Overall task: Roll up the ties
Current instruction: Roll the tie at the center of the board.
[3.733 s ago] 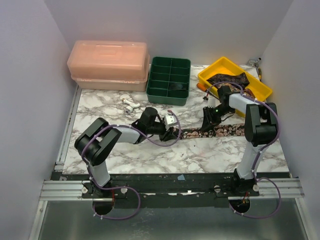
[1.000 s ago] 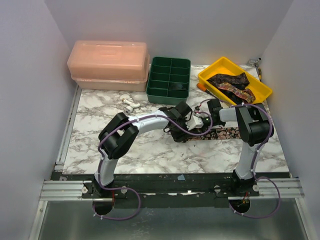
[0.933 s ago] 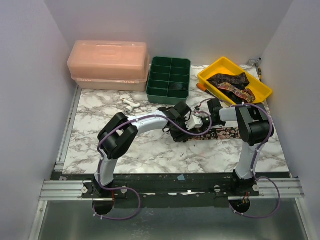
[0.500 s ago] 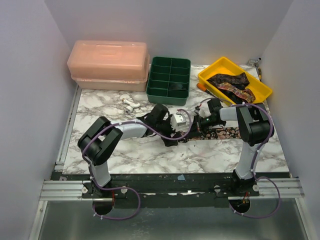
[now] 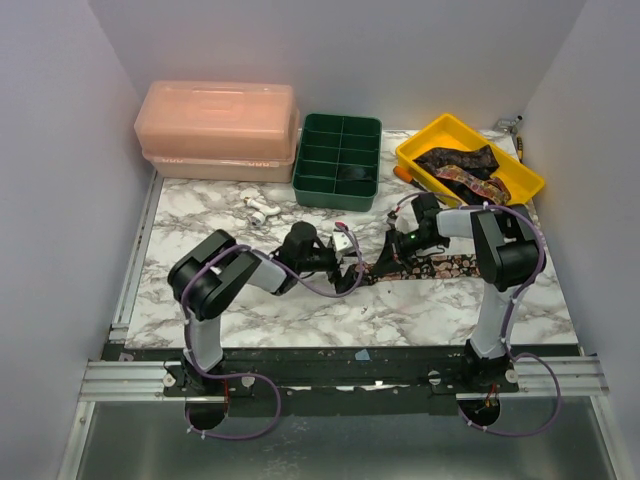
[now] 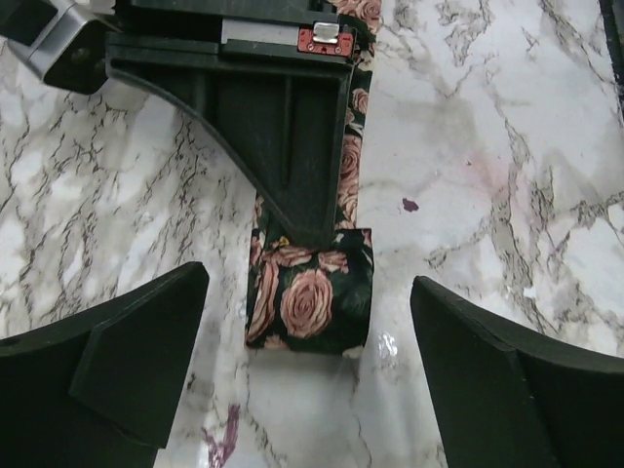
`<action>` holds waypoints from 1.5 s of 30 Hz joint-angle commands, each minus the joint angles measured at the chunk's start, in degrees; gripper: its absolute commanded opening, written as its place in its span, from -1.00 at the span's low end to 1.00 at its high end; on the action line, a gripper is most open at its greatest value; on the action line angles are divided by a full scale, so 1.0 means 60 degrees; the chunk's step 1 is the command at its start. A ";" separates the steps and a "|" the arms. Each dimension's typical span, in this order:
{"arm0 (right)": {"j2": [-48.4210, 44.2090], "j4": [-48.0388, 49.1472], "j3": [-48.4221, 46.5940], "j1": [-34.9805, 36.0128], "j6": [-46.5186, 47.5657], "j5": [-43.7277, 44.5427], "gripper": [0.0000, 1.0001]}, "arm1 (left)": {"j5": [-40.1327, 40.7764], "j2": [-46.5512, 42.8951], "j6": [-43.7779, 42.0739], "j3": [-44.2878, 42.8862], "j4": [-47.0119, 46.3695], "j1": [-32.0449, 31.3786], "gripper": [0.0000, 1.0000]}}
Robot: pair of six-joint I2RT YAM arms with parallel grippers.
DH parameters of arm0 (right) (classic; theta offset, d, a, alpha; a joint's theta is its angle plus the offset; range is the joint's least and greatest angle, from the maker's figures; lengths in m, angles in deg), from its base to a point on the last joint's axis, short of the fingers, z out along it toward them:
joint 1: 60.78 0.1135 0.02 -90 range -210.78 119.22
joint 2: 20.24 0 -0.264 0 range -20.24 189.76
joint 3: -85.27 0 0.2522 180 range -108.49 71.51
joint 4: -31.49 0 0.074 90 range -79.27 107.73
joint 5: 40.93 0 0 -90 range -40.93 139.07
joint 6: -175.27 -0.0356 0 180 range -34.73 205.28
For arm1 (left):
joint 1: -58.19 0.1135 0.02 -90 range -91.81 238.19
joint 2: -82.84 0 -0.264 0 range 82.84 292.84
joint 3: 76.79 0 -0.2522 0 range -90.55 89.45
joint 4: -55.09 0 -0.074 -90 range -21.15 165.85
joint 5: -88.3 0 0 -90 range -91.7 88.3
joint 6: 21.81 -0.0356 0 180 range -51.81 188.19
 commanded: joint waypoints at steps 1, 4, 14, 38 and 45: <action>0.0864 -0.0172 0.0106 -0.0028 0.1049 0.3777 -0.99 | -0.0286 0.1128 0.0515 -0.0240 -0.2613 -0.0296 0.78; 0.0980 -0.0225 0.0067 -0.0028 0.1097 0.3825 -0.99 | -0.0293 0.1748 0.0596 -0.0339 -0.3135 -0.0475 0.54; 0.0842 -0.0197 -0.0146 -0.0029 0.1317 0.2242 -0.99 | 0.0688 0.1815 -0.0134 -0.0705 -0.0860 -0.0780 -0.58; -0.0839 0.0594 0.0159 -0.0424 -0.0542 -0.0986 0.25 | 0.3343 0.1370 -0.2852 -0.4160 1.0026 -0.1343 -0.58; -0.0540 0.1214 0.0575 -0.0160 -0.0642 -0.0826 -0.54 | 0.3366 0.1430 -0.2910 -0.4375 1.0367 -0.1411 -0.55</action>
